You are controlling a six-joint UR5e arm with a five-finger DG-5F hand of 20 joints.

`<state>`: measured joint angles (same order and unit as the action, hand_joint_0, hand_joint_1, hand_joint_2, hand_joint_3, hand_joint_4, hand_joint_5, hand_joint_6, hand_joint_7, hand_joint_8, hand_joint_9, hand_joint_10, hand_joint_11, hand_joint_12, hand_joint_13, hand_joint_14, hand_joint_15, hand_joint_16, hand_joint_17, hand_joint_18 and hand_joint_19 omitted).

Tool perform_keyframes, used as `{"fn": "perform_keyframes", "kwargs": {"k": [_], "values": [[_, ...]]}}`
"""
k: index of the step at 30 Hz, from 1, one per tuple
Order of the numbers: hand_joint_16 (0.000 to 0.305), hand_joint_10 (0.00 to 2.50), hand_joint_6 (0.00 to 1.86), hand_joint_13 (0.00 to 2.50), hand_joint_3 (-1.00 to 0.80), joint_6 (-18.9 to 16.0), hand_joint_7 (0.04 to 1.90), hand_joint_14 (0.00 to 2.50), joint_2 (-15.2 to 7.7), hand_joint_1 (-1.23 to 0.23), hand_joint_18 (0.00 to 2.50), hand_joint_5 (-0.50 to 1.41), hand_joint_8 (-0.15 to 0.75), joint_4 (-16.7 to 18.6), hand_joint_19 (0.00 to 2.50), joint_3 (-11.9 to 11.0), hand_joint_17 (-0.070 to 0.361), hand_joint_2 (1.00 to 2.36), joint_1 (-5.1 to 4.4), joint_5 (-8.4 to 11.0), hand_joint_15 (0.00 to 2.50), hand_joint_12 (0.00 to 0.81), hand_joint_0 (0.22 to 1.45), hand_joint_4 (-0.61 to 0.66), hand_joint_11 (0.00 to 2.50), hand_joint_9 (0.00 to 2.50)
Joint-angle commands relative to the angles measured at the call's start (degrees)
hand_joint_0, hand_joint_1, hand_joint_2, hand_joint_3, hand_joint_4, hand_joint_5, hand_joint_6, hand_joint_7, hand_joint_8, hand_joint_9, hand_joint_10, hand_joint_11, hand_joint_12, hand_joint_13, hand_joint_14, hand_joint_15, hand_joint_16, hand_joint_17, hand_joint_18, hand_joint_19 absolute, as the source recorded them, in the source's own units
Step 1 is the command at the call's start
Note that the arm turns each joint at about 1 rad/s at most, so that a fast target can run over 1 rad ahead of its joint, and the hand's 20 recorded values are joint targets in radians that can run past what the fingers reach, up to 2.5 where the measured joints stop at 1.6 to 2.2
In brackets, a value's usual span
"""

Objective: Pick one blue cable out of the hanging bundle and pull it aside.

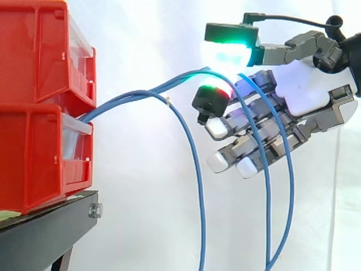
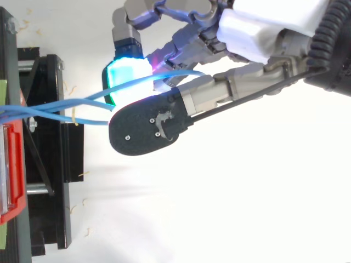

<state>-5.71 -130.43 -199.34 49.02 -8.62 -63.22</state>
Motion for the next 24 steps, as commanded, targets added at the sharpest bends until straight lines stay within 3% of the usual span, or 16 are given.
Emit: {"fn": "perform_keyframes", "kwargs": {"k": [1,4,9,17,22,24], "values": [[0.051,0.02,0.87,0.62,-0.5,0.0,1.34,0.02,0.0,-0.94,0.56,-0.13,0.242,0.0,0.52,0.0,0.116,1.0,0.01,-0.24,0.45,0.4,0.53,0.06,0.63,0.93],[0.06,0.02,0.86,0.64,-0.5,0.0,1.28,0.02,0.0,-0.78,0.62,-0.12,0.288,0.0,0.53,0.0,0.135,1.0,0.01,-0.41,0.45,0.451,0.42,0.07,0.59,0.98],[0.065,0.02,0.84,0.64,-0.5,0.0,1.23,0.02,-0.1,-0.61,0.63,-0.11,0.303,0.0,0.53,-0.1,0.146,1.0,0.01,-0.41,0.44,0.476,0.39,0.04,0.54,0.99],[0.067,0.01,0.8,0.64,-0.5,0.0,1.2,0.02,-0.1,-0.62,0.62,-0.11,0.307,0.0,0.53,0.0,0.15,1.0,0.01,-0.41,0.43,0.481,0.39,0.06,0.52,0.97],[0.055,0.02,0.79,0.59,-0.5,0.0,1.3,0.02,0.0,-0.64,0.53,-0.11,0.262,0.0,0.59,0.0,0.123,1.0,0.01,-0.41,0.44,0.42,0.54,0.03,0.53,0.94],[0.053,0.02,0.79,0.59,-0.42,0.0,1.34,0.02,0.0,-0.65,0.52,-0.11,0.257,0.0,0.59,0.0,0.12,1.01,0.01,-0.41,0.44,0.412,0.57,0.02,0.55,0.94]]}}
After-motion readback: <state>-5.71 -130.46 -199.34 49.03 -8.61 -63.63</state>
